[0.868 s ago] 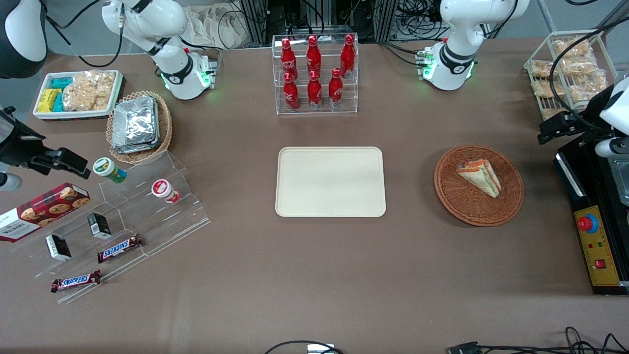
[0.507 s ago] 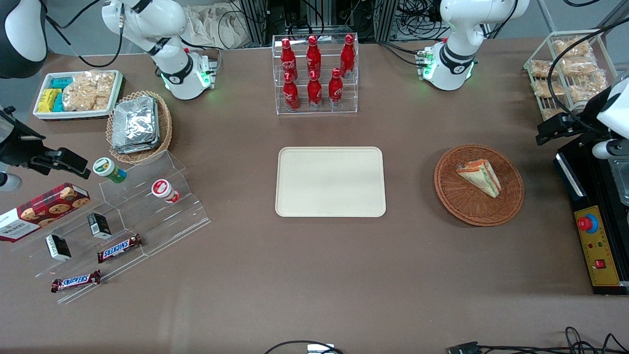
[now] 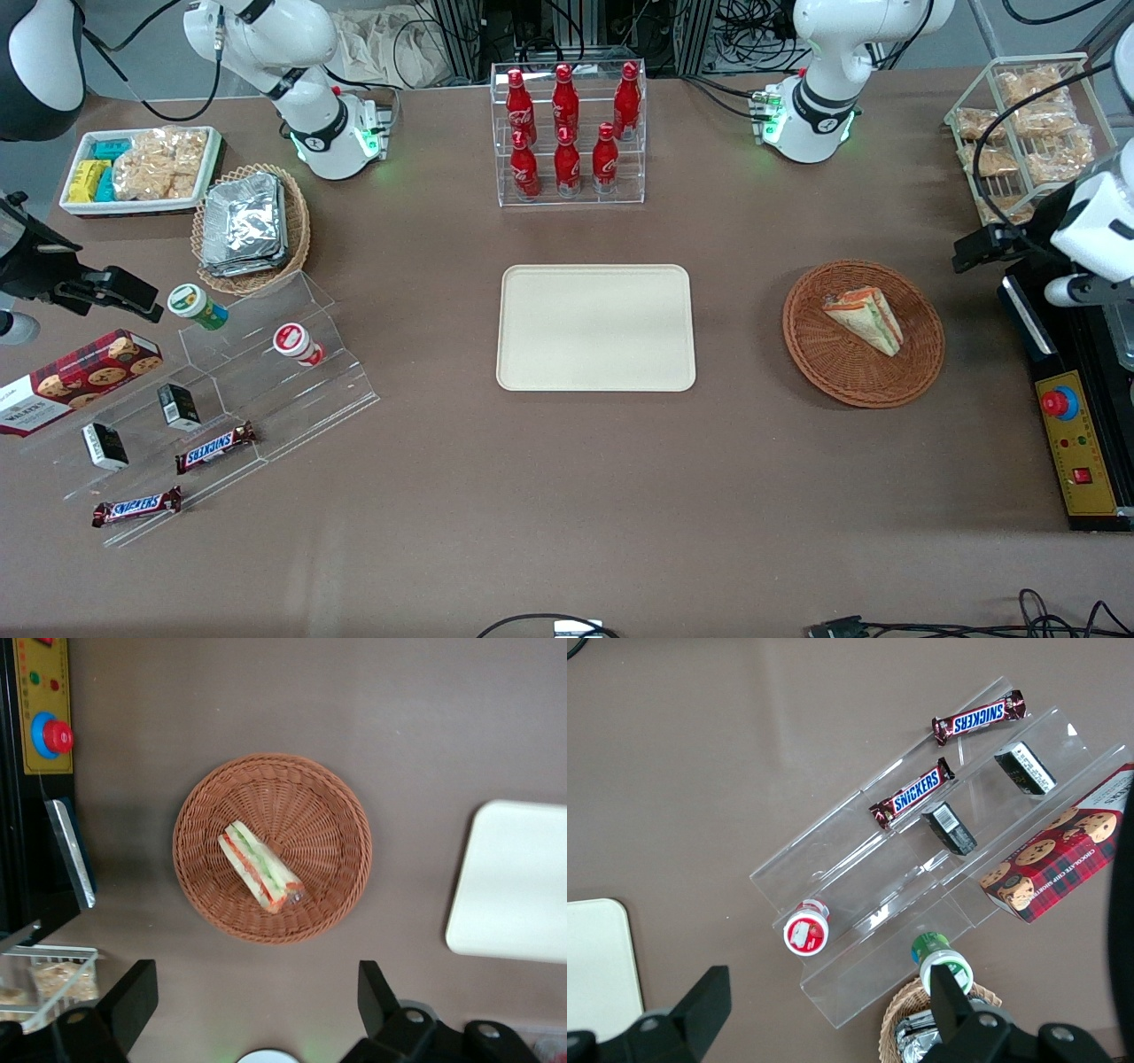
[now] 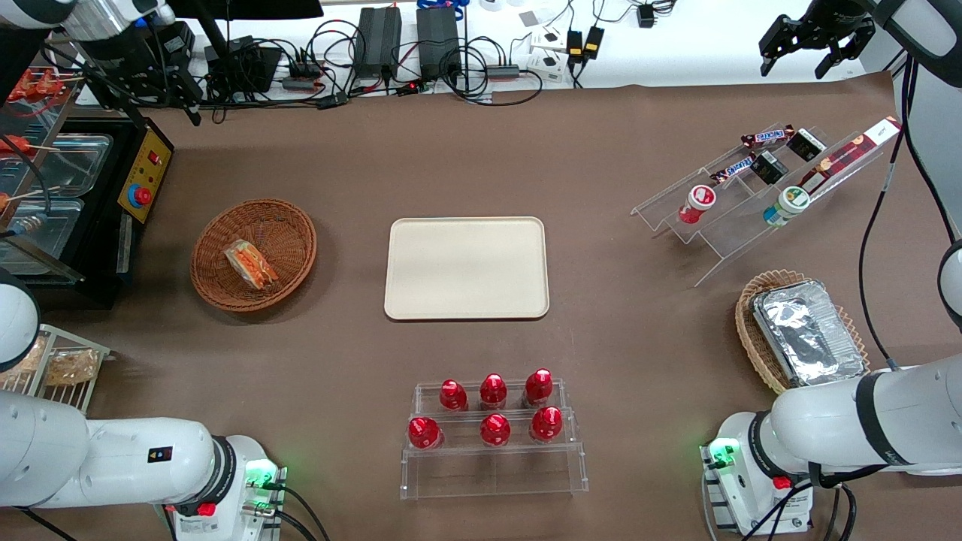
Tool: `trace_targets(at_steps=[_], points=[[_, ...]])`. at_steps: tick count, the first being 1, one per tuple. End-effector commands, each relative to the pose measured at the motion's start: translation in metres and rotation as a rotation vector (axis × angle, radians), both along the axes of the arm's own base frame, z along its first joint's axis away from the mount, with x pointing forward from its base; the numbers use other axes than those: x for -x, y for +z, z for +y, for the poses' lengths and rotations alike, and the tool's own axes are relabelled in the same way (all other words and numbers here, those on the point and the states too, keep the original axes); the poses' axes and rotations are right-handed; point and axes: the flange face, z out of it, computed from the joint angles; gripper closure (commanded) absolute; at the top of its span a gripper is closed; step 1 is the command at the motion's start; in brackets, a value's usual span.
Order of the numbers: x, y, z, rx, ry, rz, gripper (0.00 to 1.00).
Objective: Place sandwich from basket to tray
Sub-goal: 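Move the left gripper over the sandwich in the wicker basket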
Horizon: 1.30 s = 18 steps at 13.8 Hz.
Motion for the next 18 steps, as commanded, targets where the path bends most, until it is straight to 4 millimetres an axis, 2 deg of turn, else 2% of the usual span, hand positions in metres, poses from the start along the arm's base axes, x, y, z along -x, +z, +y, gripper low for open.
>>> trace_targets(at_steps=[1, 5, 7, 9, 15, 18], points=[[0.022, -0.039, 0.001, -0.023, 0.115, -0.035, 0.00], [0.045, -0.102, 0.001, -0.033, 0.244, -0.083, 0.00], [0.053, -0.128, 0.000, -0.035, 0.304, -0.097, 0.00], [0.057, -0.143, -0.001, -0.056, 0.353, -0.101, 0.00], [0.085, -0.214, -0.003, -0.069, 0.450, -0.150, 0.00], [0.093, -0.236, -0.003, -0.066, 0.470, -0.151, 0.00]])
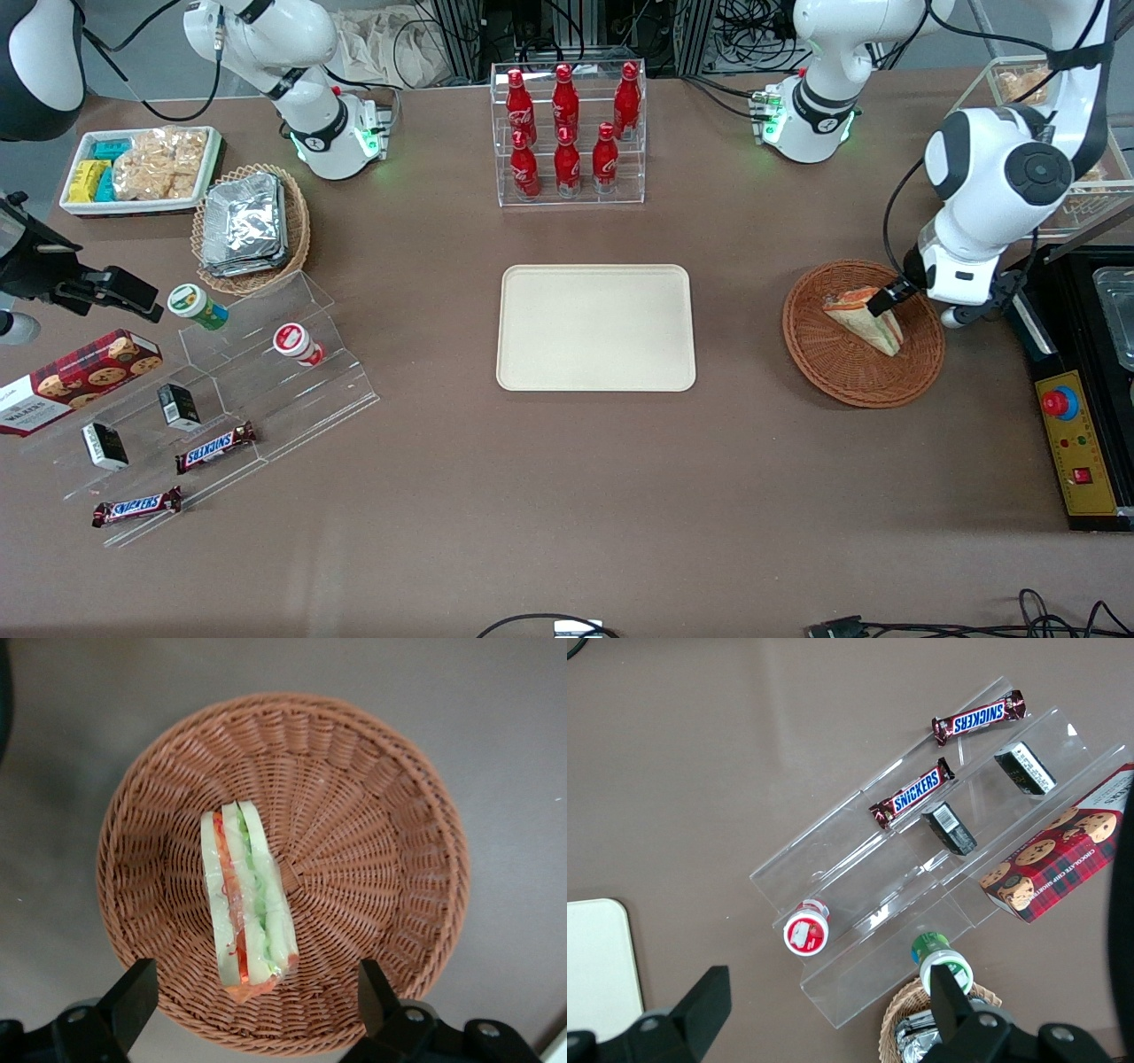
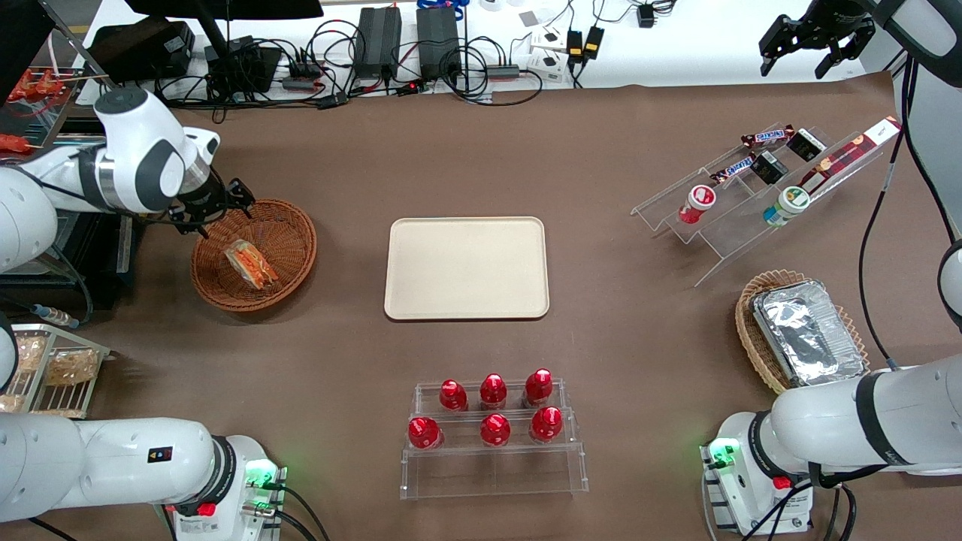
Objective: Place sandwich from basket to tray
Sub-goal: 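Lower the open left gripper around the sandwich wedge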
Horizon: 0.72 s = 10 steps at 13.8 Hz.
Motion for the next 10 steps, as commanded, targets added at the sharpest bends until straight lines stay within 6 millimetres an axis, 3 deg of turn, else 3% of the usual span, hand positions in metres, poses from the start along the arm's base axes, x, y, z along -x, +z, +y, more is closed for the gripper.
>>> trace_targets(at_steps=[1, 10], points=[[0.011, -0.012, -0.002, -0.008, 0.031, -0.025, 0.00], [0.021, -0.053, 0.002, -0.008, 0.024, -0.049, 0.00]])
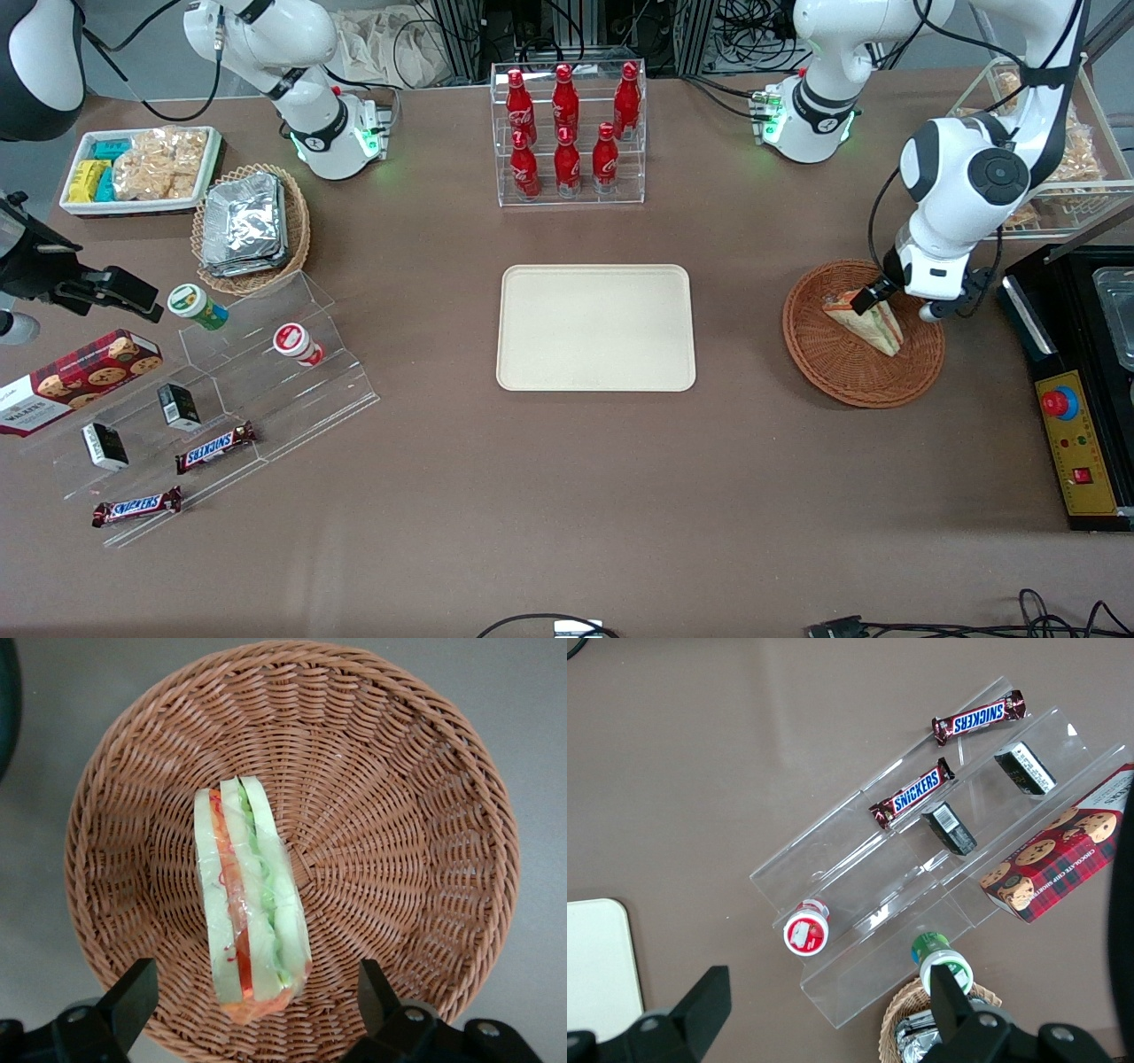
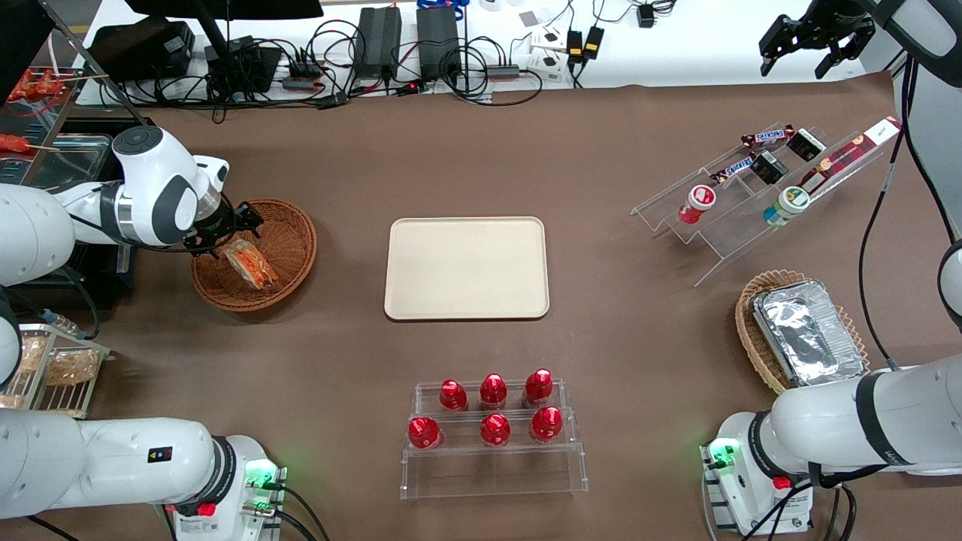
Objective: Place sandwich from basket to tray
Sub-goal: 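Lower the open left gripper around the sandwich wedge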
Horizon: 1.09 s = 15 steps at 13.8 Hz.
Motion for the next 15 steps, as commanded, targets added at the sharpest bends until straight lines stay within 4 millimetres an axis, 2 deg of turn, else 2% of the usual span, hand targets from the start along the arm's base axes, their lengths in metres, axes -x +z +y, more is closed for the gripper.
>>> trace_targets(at_steps=[1, 2, 12, 13, 15], points=[[0.002, -0.017, 0.010, -0.008, 0.027, -0.025, 0.00], [0.002, -0.021, 0.014, -0.006, 0.037, -0.037, 0.00], [0.010, -0.060, 0.012, 0.007, 0.077, -0.046, 0.01], [0.010, -0.060, 0.012, 0.007, 0.079, -0.046, 0.09], [0.010, -0.060, 0.012, 0.007, 0.077, -0.046, 0.46]])
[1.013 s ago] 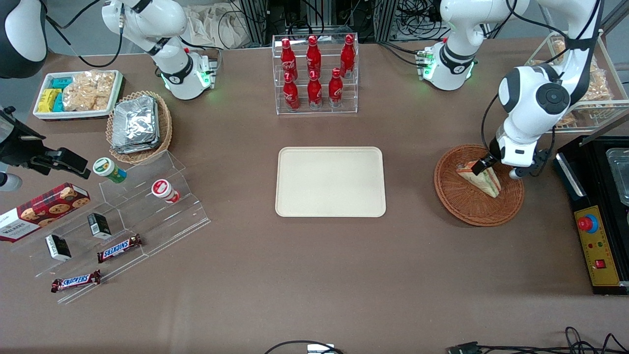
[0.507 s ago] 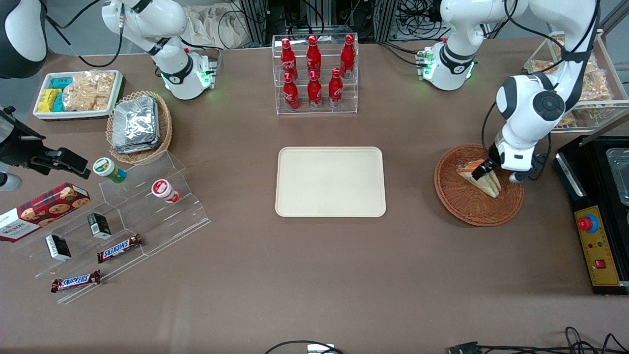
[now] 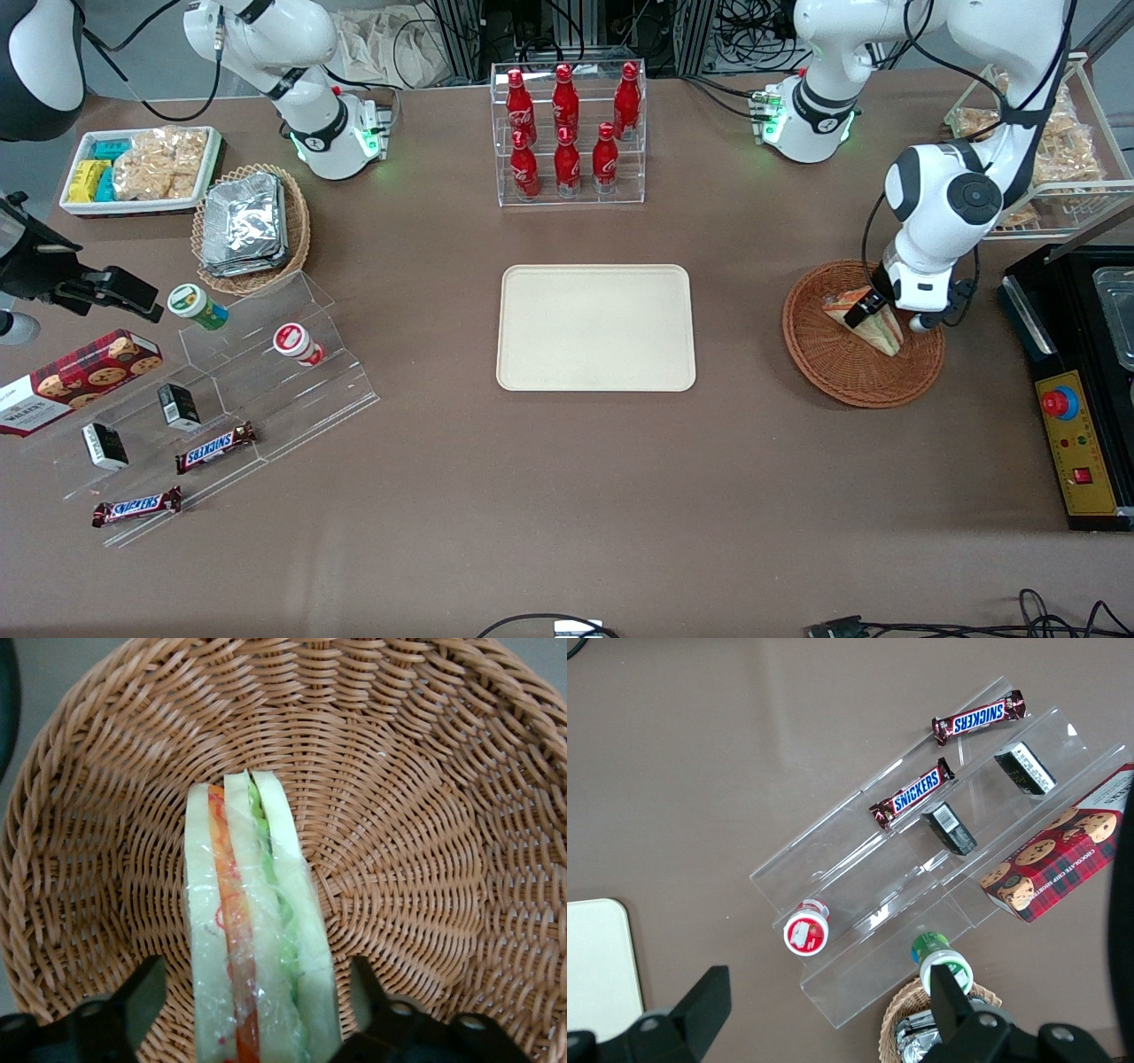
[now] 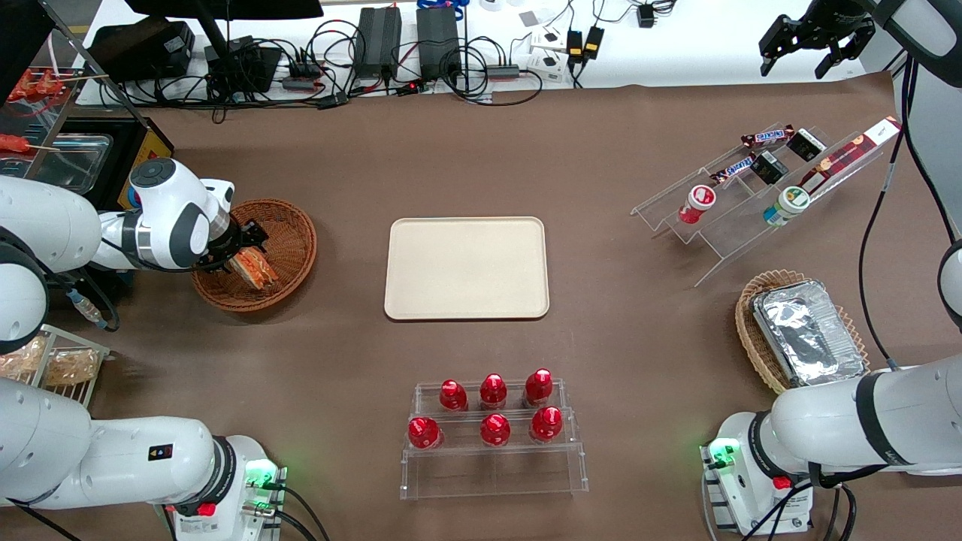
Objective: Place sandwich from basket to tray
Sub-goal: 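Lower the open left gripper around the sandwich wedge, then close the left gripper on the sandwich and lift it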
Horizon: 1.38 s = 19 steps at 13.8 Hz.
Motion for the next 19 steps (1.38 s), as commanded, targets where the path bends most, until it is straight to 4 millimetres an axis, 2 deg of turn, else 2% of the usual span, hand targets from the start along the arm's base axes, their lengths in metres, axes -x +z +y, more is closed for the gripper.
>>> trace_targets(at_steps=[1, 3, 5, 7, 12, 16, 19], points=[[0.005, 0.000, -0.003, -0.008, 0.002, -0.019, 0.56], [0.004, 0.003, -0.003, -0.009, -0.008, -0.025, 0.68], [0.002, 0.010, -0.005, -0.019, -0.034, -0.029, 0.69], [0.001, 0.027, -0.005, -0.033, -0.102, 0.000, 0.72], [-0.027, 0.094, -0.006, -0.063, -0.353, 0.039, 0.73], [-0.060, 0.155, -0.040, -0.080, -0.604, 0.095, 0.76], [-0.074, 0.192, -0.063, -0.071, -0.712, 0.113, 0.79]])
